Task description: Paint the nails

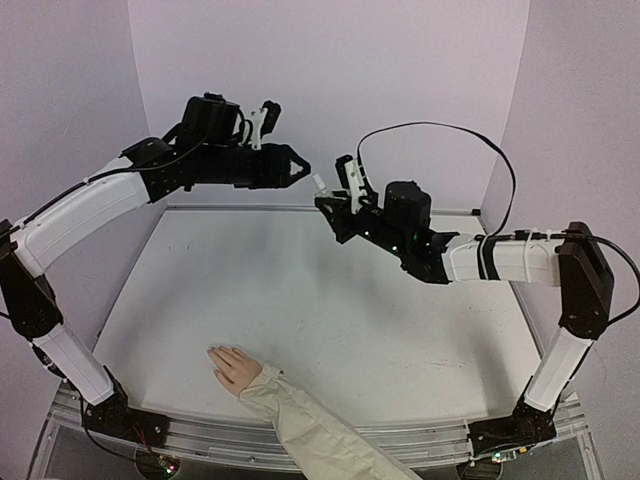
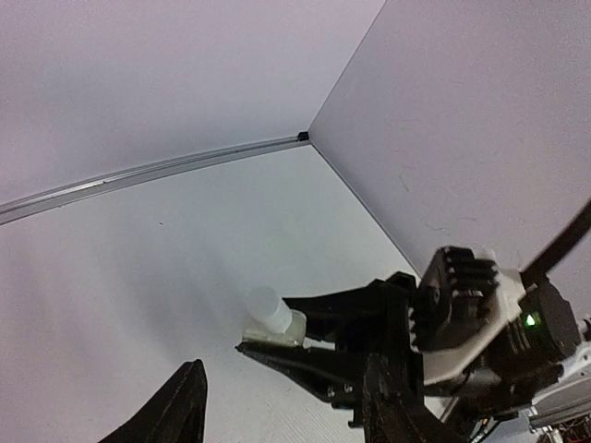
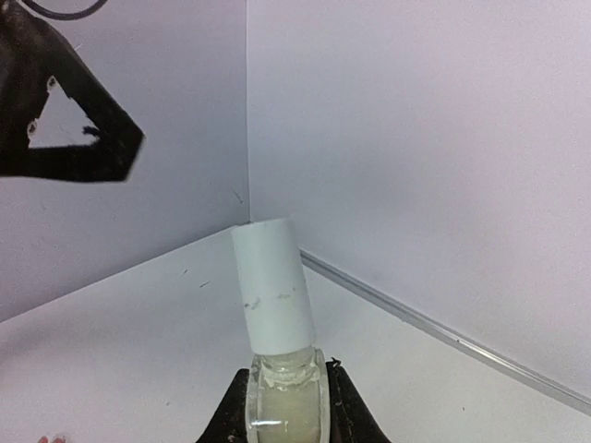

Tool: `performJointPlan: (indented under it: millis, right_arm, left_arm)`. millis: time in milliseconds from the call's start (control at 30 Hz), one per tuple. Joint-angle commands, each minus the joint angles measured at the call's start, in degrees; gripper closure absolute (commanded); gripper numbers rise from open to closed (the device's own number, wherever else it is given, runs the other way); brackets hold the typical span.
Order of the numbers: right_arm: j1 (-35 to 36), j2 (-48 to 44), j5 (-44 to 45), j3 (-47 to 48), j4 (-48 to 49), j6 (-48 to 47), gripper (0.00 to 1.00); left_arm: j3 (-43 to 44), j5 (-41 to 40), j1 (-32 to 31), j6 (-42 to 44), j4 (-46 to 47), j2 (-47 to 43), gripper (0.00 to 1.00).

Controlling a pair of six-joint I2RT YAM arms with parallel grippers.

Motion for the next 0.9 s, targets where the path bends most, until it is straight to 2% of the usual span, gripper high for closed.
performJointPlan:
  millis: [0,133,267,433,567,867]
  right_arm:
    - [-1.03,-5.86,-13.61,4.32,-5.21,1.41,1.0]
    - [-1.12,-4.97,-17.31,5.42,-5.6,4.39,1.0]
    - [-1.57,-3.76,-20.36,6.27,-5.65,4.44,1.0]
    - [-2.7,-3.09,-25.31,7.91,-8.25,2.7,1.0]
    - [-2.7,-1.23,-28.51,10.22,-11.91,-0.09,1.0]
    - [-2.66,0.26,-32.78,11.56,-12.96,-0.13,1.0]
  left_arm:
    - [-3.74,11.45,4.55,-1.43,4.83,-6.52,0.45]
    - [-3.56,15.38,5.87,-3.82,6.88,-5.05,0.27]
    - [-2.48,17.41,6.66,-2.77,5.06,-5.64,0.2]
    - [2.53,22.63,9.49,0.23,-8.85,-5.36,0.21]
    - [10.52,27.18,9.81,4.34,-20.36,-0.81,0.22]
    - [14.3,29.3,9.83,5.89,-23.87,3.42,0.36]
